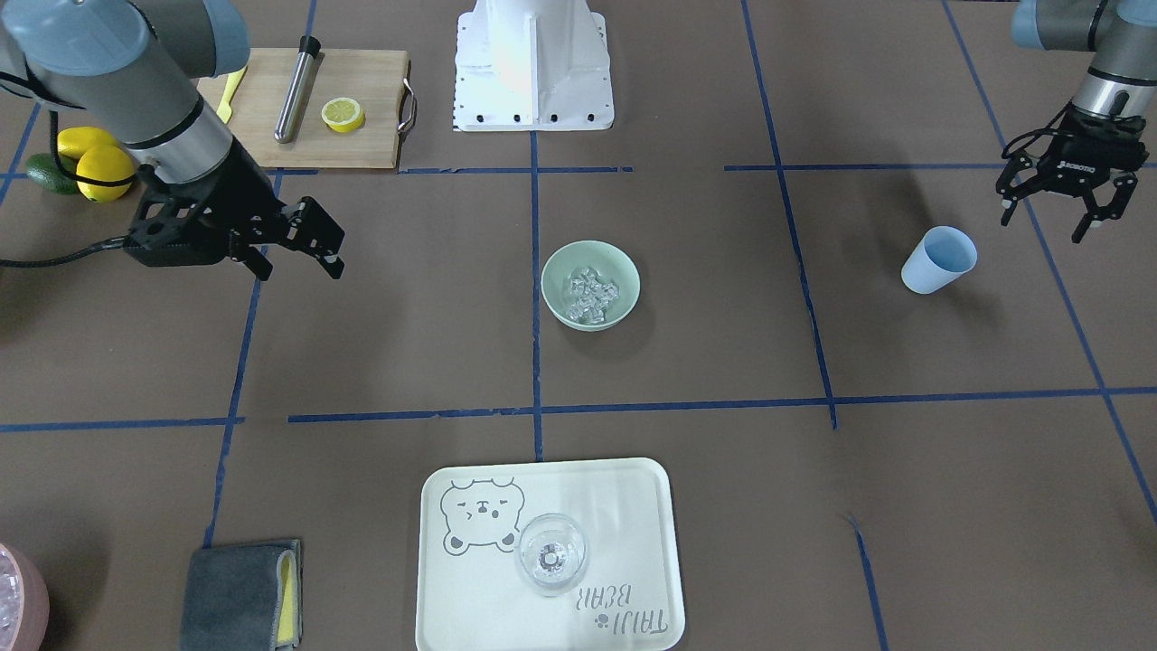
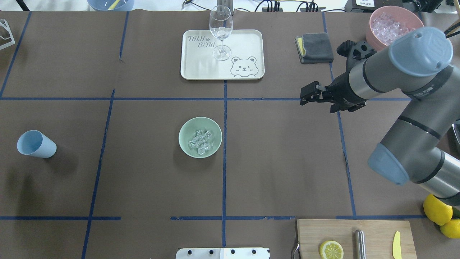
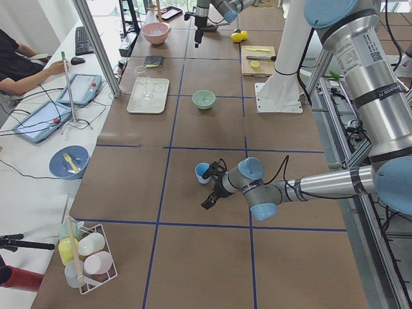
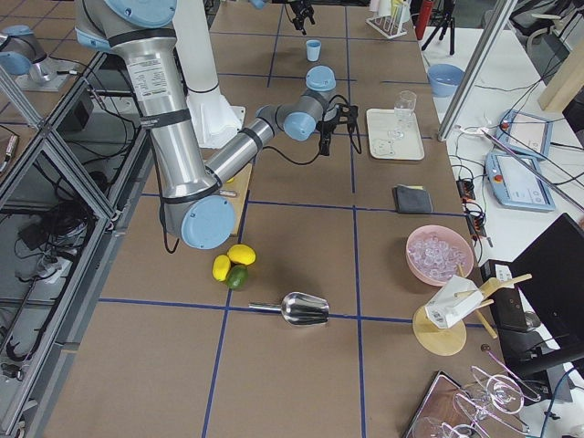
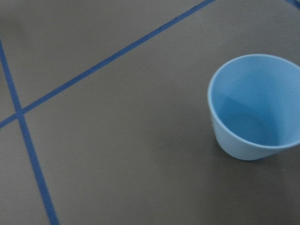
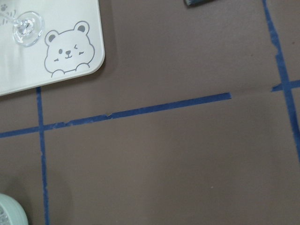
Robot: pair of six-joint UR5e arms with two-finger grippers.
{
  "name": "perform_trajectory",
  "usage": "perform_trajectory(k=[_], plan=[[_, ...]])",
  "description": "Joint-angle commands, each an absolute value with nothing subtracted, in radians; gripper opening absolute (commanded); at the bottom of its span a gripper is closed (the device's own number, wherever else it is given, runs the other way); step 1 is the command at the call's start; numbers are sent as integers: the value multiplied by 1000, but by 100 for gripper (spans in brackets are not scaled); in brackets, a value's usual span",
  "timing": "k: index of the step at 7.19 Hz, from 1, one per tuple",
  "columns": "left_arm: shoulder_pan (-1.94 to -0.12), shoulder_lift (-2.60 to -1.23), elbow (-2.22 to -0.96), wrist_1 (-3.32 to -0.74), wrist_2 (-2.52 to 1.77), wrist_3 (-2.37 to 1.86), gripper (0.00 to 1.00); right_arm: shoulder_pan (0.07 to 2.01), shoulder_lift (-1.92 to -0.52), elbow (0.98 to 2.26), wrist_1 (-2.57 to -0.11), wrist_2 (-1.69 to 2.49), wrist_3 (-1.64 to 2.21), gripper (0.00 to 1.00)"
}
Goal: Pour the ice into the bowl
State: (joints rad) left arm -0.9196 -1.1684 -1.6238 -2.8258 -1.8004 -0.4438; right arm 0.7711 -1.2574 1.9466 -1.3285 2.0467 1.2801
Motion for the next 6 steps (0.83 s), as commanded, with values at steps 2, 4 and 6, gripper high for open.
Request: perform_trajectory(k=[2, 4, 6], plan=[[-1232, -1468, -1608, -2360, -1991, -246, 100, 600, -1134, 1963, -1466, 1897, 1377, 100], [-1267, -1575, -1606, -2157, -2017, -227, 100, 461, -1088, 1951, -1493, 1774, 1429, 100], [-1333, -1589, -1606, -2064, -2221, -227, 100, 414, -989, 1835, -1491, 1709, 1434, 100]])
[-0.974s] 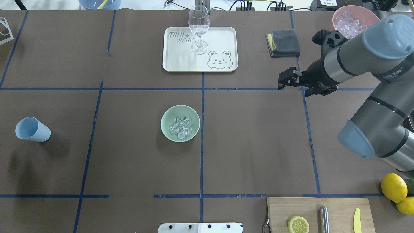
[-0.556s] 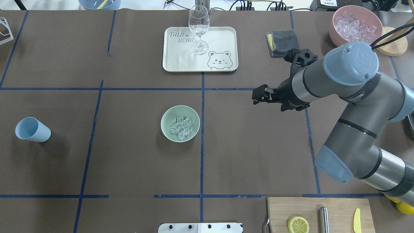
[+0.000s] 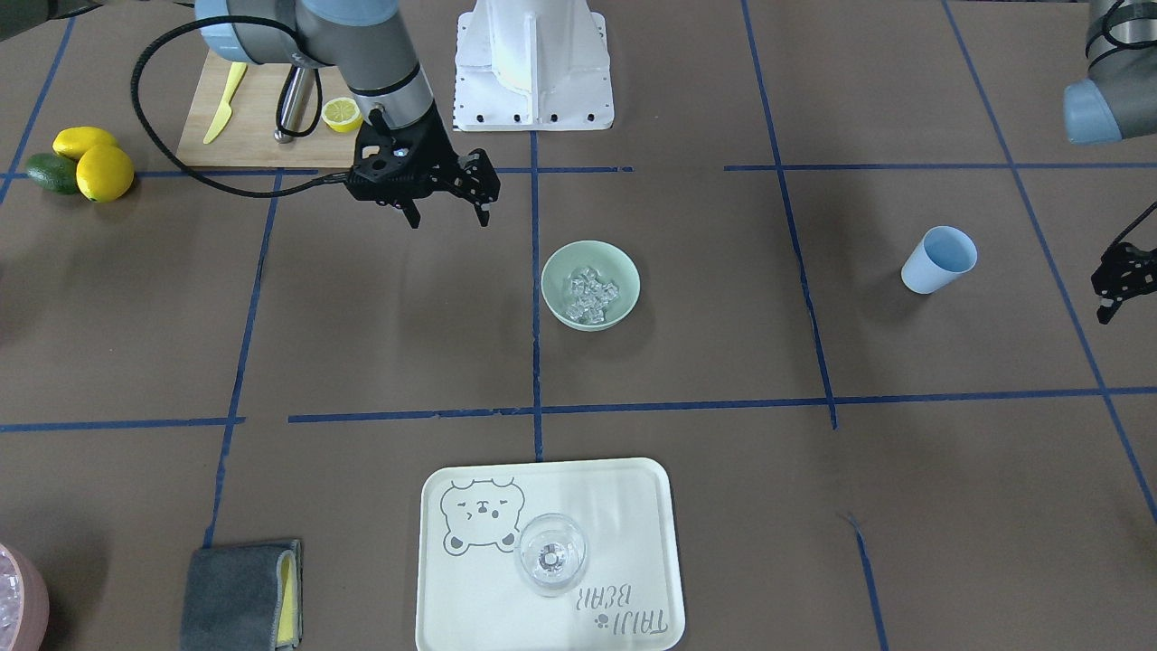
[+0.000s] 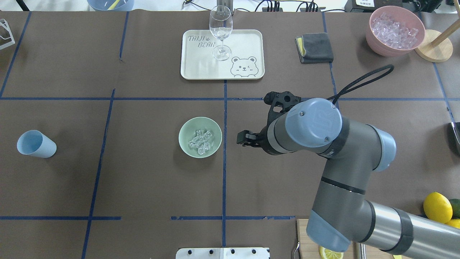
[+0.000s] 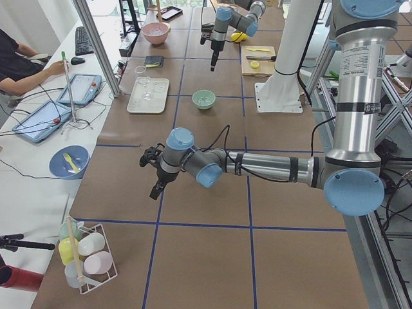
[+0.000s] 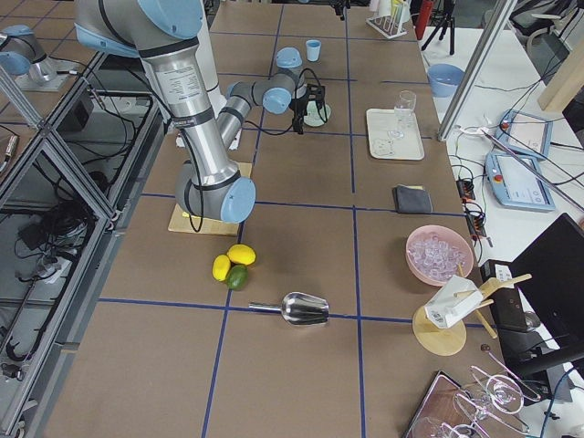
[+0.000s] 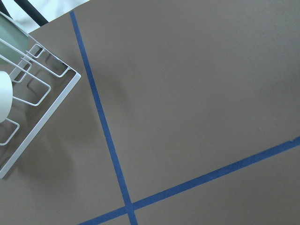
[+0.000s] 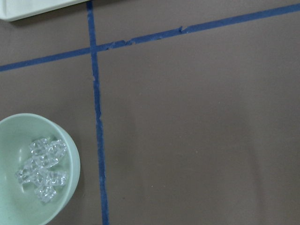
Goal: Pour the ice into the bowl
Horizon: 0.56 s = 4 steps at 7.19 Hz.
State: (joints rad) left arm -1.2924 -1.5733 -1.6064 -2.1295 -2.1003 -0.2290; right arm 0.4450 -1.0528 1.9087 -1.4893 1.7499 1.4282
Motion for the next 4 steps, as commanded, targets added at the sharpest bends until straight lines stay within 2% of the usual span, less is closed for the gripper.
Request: perform_trajectory(k=[1, 4], plan=[[-1350, -1577, -1608, -2063, -2337, -226, 100, 413, -913, 1745, -1482, 1700, 1434, 100], [-1350, -1514, -1611, -2095, -2370, -238, 100, 413, -810, 1596, -1448, 1669, 1443, 99]])
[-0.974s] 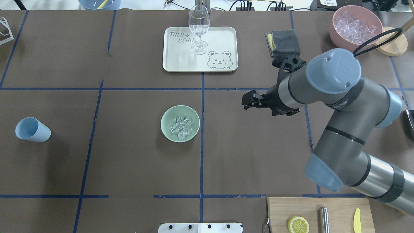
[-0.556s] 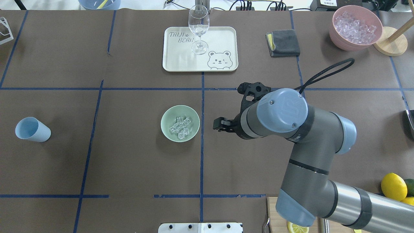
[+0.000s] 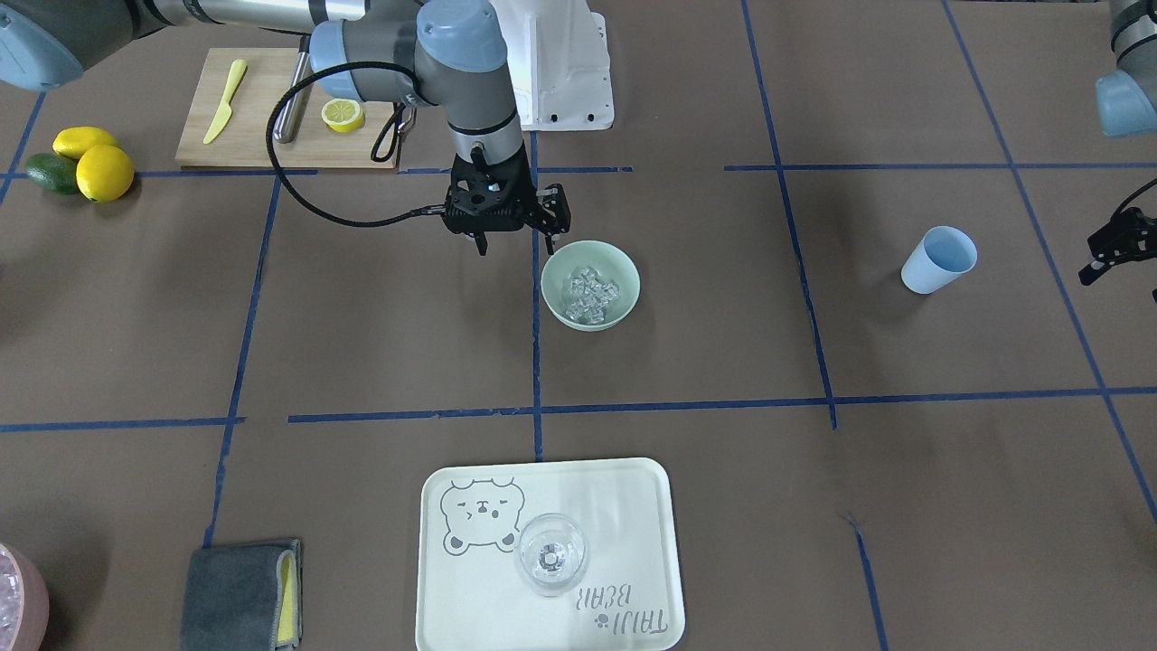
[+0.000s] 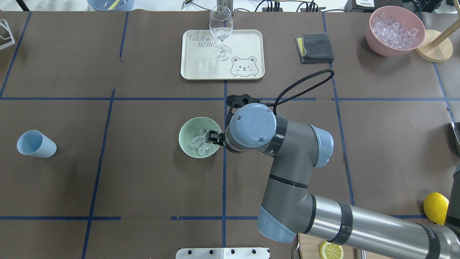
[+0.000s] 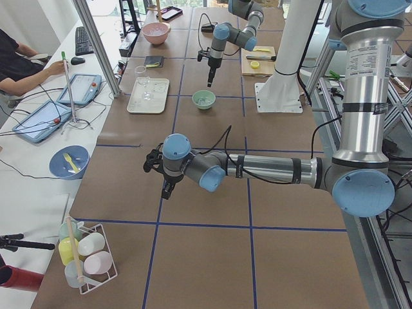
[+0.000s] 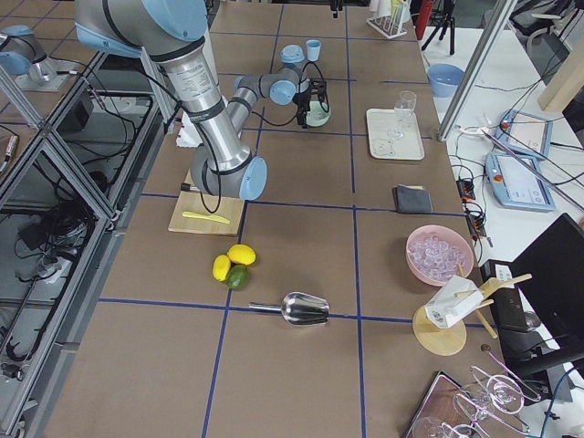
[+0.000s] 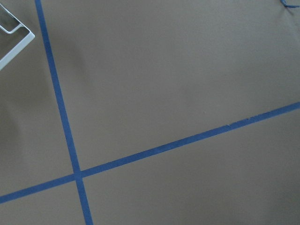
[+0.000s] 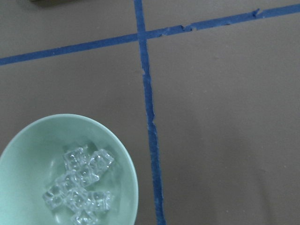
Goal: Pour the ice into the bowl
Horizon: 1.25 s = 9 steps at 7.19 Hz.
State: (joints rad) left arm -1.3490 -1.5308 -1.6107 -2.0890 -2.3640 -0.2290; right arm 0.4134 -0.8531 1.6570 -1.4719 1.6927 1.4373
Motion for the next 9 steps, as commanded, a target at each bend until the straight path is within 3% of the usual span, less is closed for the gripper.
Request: perform_trajectory(k=[1, 3, 4, 5, 7, 8, 9], plan=[[-1350, -1514, -1614, -2095, -2367, -239, 100, 413, -802, 1547, -1396, 1667, 1469, 97], [-1350, -1514, -1615, -2095, -2367, -239, 100, 411, -795, 1502, -1371, 1669, 1480, 93], [-1350, -1514, -1617, -2095, -2367, -239, 100, 411, -785, 1500, -1367, 1674, 1486, 82], [-1350, -1516, -1617, -2095, -2367, -241, 100, 410, -785, 1499, -1367, 1674, 1488, 56], [-1350, -1514, -1618, -2095, -2367, -241, 100, 405, -788, 1496, -1368, 1674, 1488, 42], [-1350, -1514, -1620, -2095, -2367, -241, 100, 396, -790, 1494, -1367, 1674, 1488, 42], [-1350, -1514, -1621, -2095, -2367, -241, 100, 396, -790, 1494, -1367, 1674, 1488, 26]])
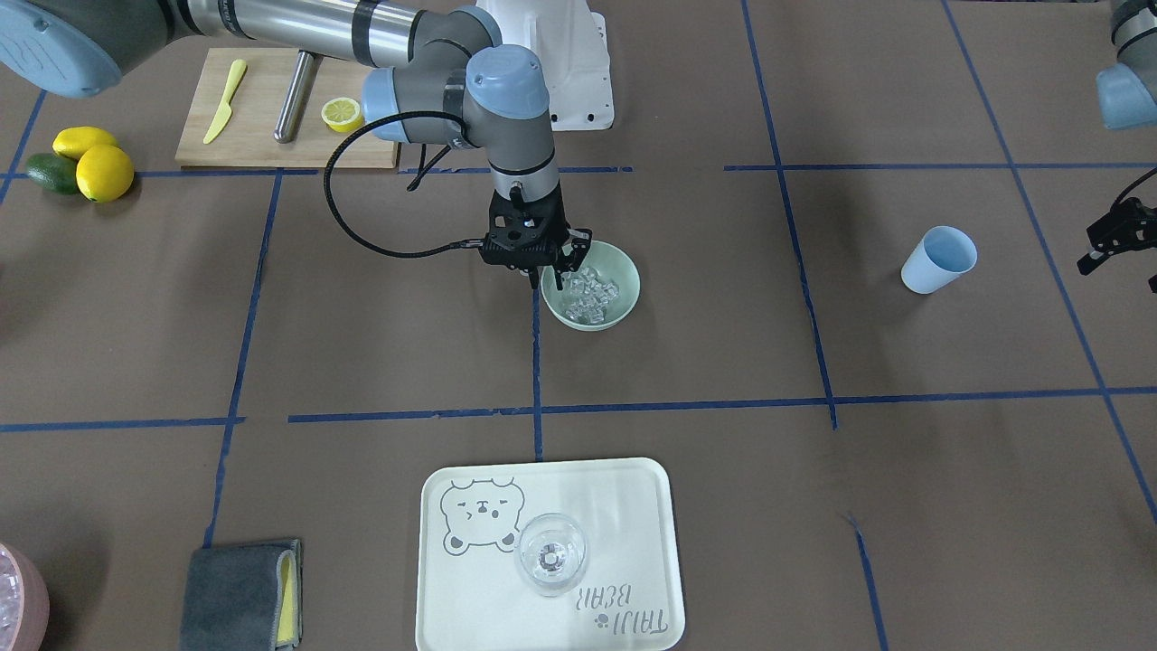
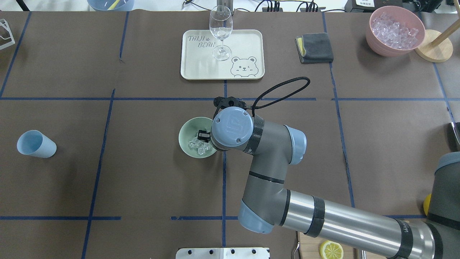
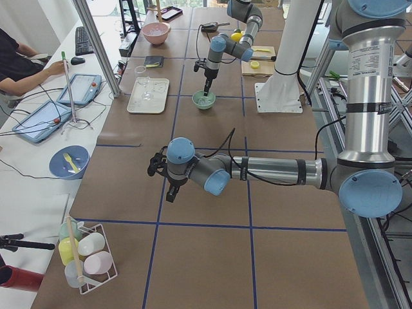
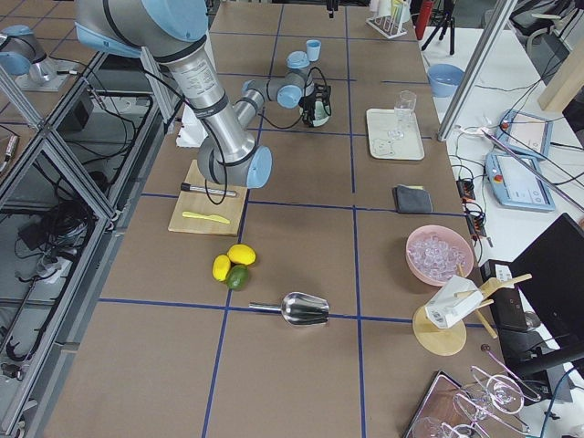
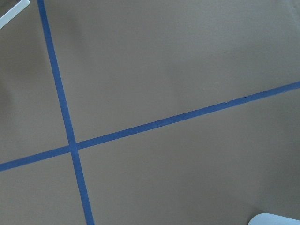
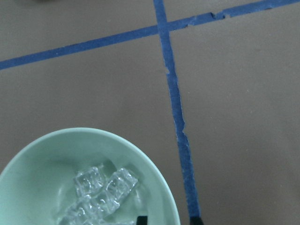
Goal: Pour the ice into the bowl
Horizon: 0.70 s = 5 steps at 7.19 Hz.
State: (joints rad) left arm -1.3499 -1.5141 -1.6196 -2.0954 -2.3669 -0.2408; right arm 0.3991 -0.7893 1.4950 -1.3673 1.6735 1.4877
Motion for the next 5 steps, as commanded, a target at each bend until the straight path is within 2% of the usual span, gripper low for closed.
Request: perform_trajectory(k=[1, 3, 5], plan=[[-1350, -1514, -1620, -2095, -2367, -241, 100, 396, -790, 1494, -1367, 1675, 1486, 0], [-1350, -1514, -1620, -2095, -2365, -241, 100, 423, -795, 1549, -1373, 1725, 1485, 0], [-1351, -1513, -1618, -2092, -2364, -241, 100, 524, -950, 1751, -1390, 1818, 1483, 0]])
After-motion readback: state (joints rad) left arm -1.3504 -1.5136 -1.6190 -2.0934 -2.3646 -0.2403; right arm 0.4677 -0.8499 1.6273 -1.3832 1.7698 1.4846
